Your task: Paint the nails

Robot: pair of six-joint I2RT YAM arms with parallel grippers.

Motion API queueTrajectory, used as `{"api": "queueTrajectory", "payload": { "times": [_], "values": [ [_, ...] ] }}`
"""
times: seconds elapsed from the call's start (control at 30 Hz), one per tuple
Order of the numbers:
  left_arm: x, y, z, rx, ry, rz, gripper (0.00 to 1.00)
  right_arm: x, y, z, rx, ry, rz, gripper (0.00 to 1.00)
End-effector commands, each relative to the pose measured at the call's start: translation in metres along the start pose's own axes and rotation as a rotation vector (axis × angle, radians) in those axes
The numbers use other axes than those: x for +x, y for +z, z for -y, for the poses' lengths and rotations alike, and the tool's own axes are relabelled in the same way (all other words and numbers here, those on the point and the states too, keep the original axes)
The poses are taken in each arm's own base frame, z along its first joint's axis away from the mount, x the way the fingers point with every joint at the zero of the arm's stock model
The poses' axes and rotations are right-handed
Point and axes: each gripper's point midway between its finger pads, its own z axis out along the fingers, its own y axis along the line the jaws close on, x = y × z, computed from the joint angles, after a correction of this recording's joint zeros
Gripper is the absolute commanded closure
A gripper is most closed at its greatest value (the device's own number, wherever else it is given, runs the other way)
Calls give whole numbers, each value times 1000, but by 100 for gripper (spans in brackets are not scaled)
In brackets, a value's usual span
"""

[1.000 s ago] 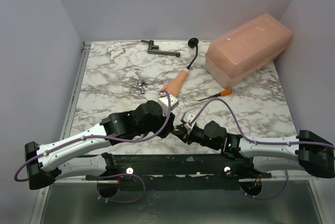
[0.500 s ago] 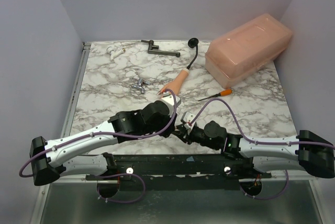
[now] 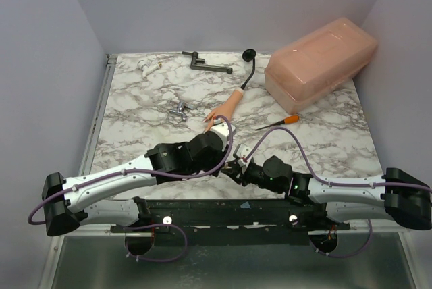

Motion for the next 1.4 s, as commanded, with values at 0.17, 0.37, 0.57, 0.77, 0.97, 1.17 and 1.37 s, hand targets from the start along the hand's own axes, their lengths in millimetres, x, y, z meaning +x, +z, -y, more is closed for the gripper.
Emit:
{"api": "queueTrajectory", "payload": {
  "times": [0.17, 0.37, 0.57, 0.77, 0.97, 1.17, 1.37],
  "values": [
    [4, -2, 26, 164, 173, 15, 96, -25, 0, 4, 21, 14, 83, 99],
    [22, -4, 42, 321, 332, -13, 97, -27, -4, 4, 14, 12, 102, 99],
    [28, -4, 47, 371, 375, -22, 97, -27, -4, 3, 5, 2, 102, 99],
    [26, -10, 45, 373, 386, 4, 92, -27, -5, 2, 4, 7, 106, 99],
    [23, -14, 33, 312, 380, 26, 82, -29, -6, 4, 13, 14, 115, 99],
    [18, -21, 34, 315, 339, 54, 48, -27, -4, 4, 16, 13, 101, 99],
    [6, -34, 33, 298, 269, 102, 31, -27, -3, 4, 16, 13, 99, 100]
  ]
}}
